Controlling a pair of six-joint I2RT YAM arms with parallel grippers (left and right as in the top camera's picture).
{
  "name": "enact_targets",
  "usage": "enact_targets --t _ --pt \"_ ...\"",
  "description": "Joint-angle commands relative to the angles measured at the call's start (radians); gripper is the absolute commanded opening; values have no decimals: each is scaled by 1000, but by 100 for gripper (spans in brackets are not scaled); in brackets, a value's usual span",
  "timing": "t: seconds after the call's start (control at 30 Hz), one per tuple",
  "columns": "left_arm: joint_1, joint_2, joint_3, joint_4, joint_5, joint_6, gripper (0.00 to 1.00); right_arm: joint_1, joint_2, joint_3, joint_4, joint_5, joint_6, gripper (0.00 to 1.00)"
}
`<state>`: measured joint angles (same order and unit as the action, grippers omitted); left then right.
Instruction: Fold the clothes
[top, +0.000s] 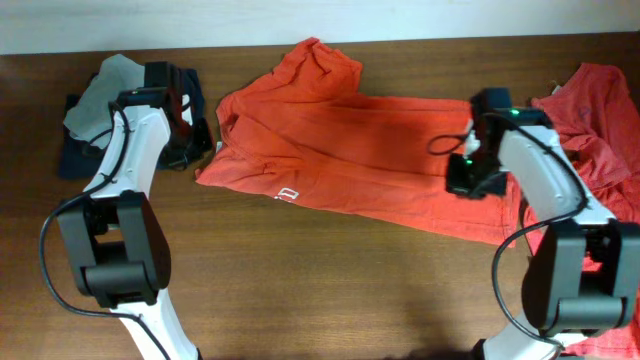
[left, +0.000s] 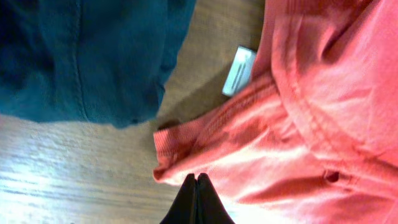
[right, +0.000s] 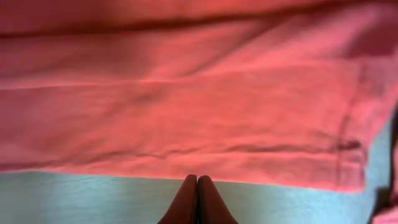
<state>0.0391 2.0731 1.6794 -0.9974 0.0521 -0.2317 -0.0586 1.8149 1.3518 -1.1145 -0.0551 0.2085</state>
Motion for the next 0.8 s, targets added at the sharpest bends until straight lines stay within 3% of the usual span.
enact_targets --t 0.0,0.27,0.77 --pt "-19 -17 8 -18 21 -5 0 -71 -21 -97 13 15 29 4" --pt "-62 5 7 -11 18 -6 0 -158 -21 -280 152 1 37 4" --pt "-66 172 6 -48 17 -5 0 -159 -21 -302 192 40 37 4"
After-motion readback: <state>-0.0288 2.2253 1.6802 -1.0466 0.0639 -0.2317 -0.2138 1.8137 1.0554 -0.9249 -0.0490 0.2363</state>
